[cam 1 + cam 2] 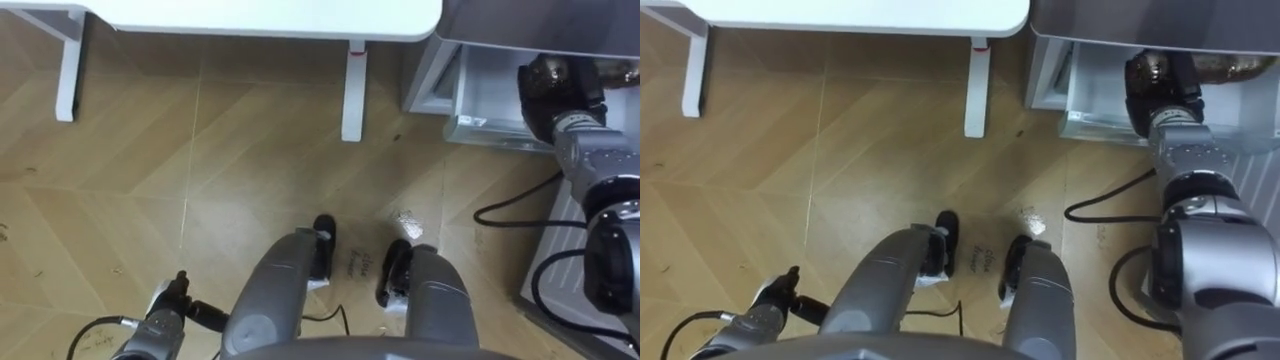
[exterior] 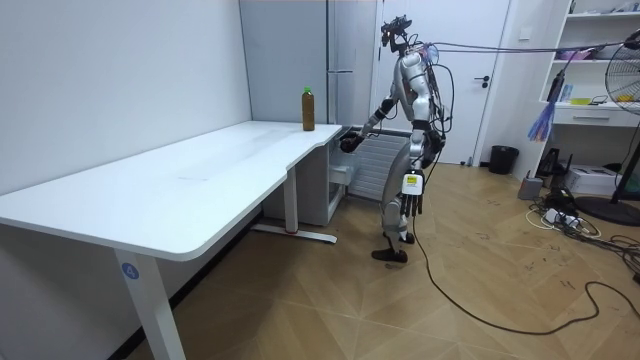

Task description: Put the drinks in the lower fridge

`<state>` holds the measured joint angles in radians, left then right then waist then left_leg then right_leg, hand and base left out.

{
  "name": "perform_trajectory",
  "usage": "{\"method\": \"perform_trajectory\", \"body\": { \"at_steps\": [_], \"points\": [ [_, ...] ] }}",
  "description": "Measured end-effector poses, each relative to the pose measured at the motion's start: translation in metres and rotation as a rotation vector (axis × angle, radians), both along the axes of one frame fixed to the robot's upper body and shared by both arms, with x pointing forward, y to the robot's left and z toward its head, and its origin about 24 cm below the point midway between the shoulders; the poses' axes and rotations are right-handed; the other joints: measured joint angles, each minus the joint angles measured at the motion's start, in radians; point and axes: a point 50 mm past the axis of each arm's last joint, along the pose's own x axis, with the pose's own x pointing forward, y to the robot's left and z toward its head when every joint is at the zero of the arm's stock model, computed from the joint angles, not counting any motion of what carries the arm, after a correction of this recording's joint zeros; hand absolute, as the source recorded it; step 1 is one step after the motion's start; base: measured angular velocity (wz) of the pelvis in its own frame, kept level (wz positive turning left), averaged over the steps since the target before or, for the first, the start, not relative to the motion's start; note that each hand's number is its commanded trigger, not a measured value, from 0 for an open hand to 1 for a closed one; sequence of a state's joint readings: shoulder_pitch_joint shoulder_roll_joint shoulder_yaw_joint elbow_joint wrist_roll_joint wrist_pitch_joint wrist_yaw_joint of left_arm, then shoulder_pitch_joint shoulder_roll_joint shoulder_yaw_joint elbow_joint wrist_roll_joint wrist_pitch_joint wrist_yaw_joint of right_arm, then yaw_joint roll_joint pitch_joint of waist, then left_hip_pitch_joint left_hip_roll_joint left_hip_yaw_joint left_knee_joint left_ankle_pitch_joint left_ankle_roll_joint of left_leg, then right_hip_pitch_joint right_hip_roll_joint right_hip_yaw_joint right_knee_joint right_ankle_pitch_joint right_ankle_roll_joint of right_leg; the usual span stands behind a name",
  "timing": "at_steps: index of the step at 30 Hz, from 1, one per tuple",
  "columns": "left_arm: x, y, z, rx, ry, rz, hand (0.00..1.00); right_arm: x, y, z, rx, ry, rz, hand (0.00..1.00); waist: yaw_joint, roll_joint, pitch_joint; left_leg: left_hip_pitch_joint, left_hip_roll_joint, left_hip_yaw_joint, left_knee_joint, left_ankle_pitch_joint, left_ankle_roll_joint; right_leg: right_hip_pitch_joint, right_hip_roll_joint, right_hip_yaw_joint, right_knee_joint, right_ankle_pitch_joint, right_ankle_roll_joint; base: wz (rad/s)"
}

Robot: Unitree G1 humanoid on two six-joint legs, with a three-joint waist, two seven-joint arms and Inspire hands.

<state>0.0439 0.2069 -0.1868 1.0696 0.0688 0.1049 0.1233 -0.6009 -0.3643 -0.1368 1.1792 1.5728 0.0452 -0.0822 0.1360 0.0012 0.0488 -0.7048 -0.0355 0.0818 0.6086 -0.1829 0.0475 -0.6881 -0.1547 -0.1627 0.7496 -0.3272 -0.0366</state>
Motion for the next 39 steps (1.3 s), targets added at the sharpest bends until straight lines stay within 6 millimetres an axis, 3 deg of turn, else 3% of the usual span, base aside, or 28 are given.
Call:
{"method": "perform_trajectory", "body": {
  "at_steps": [11,33,39],
  "points": [
    [-0.0004,-0.0012,-0.0004,-0.003,0.004,-0.012,0.00,0.0001,-0.0048,0.0032,-0.064,0.013,0.027,0.00,0.000,-0.017,0.0106,0.001,-0.001,-0.002,-0.006,0.000,0.000,0.003,-0.001,-0.003,-0.002,-0.001,0.001,0.00],
    [0.0038,-0.0039,-0.0002,-0.032,-0.010,0.024,0.00,-0.0013,-0.0060,0.0018,-0.091,0.035,0.045,0.00,0.000,-0.016,0.0103,0.018,0.003,-0.003,0.001,0.000,0.000,0.023,0.001,-0.008,-0.006,0.001,0.000,0.00],
    [0.0065,-0.0018,0.0005,-0.050,-0.006,0.026,0.00,-0.0056,-0.0064,-0.0037,-0.093,0.062,0.049,0.00,-0.007,-0.008,0.0090,0.040,0.006,-0.020,0.016,-0.005,-0.001,0.071,0.006,-0.033,-0.023,0.002,0.001,0.06]
  ]
}}
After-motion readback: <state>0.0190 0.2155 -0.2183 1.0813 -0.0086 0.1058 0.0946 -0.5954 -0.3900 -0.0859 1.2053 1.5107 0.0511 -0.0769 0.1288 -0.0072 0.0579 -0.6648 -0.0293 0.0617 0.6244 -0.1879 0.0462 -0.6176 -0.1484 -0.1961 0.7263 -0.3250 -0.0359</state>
